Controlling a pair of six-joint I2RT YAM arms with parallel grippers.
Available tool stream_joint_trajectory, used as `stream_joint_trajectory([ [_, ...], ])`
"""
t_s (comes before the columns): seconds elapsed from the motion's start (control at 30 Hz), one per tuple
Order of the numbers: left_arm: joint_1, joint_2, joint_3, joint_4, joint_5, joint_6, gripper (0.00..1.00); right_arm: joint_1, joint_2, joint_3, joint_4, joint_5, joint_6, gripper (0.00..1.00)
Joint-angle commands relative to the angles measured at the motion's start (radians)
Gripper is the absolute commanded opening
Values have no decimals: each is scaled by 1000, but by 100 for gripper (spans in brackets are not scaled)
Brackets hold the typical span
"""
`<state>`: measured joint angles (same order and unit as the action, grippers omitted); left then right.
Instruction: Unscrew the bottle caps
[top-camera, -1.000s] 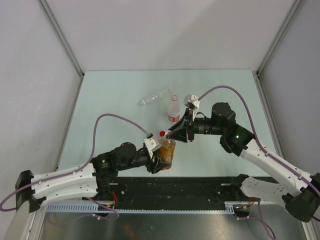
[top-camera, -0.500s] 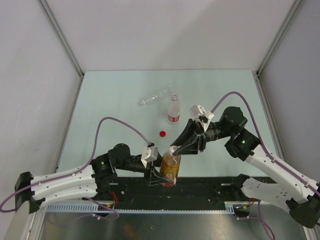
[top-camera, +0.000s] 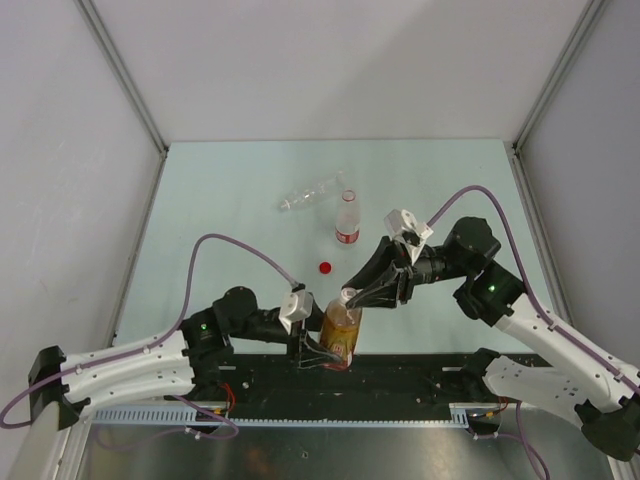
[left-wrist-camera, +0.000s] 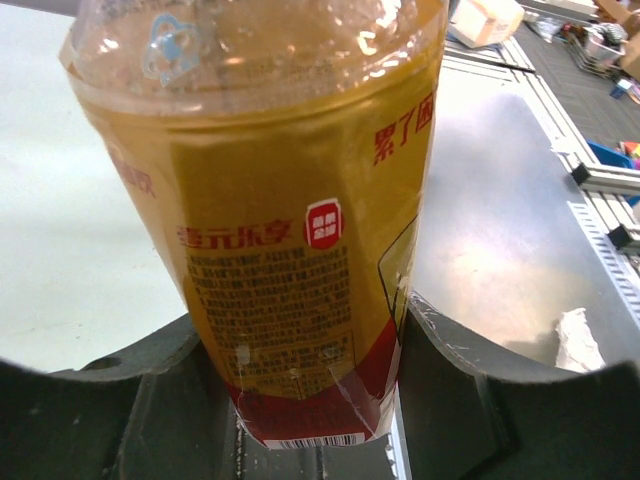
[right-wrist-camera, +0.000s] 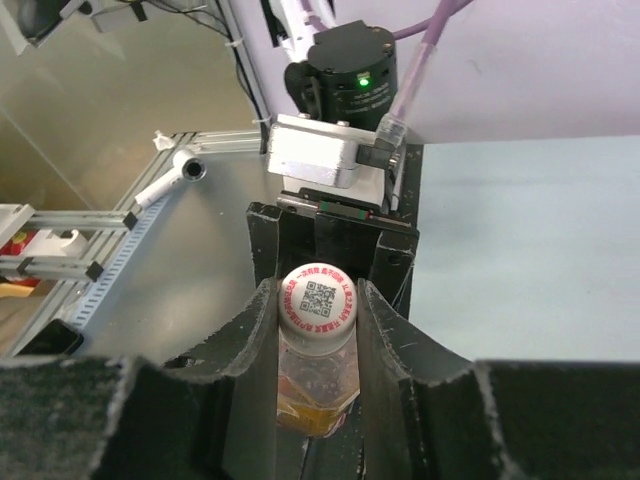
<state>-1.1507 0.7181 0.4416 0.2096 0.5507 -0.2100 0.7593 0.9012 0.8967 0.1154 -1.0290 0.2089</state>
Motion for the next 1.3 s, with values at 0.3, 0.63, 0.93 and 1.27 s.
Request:
stream_joint_trajectory([
  [0.3,3,-54,59,-83,-260,56,0,-28,-61,-8,20,254,2,91],
  [0.63,3,0,104,-191,-503,79,0,-37,-69,-8,12,425,58,98],
  [0.93,1,91,157,-254,-757,90,0,-42,-18,-8,-21,713,220,99],
  [1.27,-9,136,196,-348,-1008,-5,0,-39,85,-8,8,826,332,99],
])
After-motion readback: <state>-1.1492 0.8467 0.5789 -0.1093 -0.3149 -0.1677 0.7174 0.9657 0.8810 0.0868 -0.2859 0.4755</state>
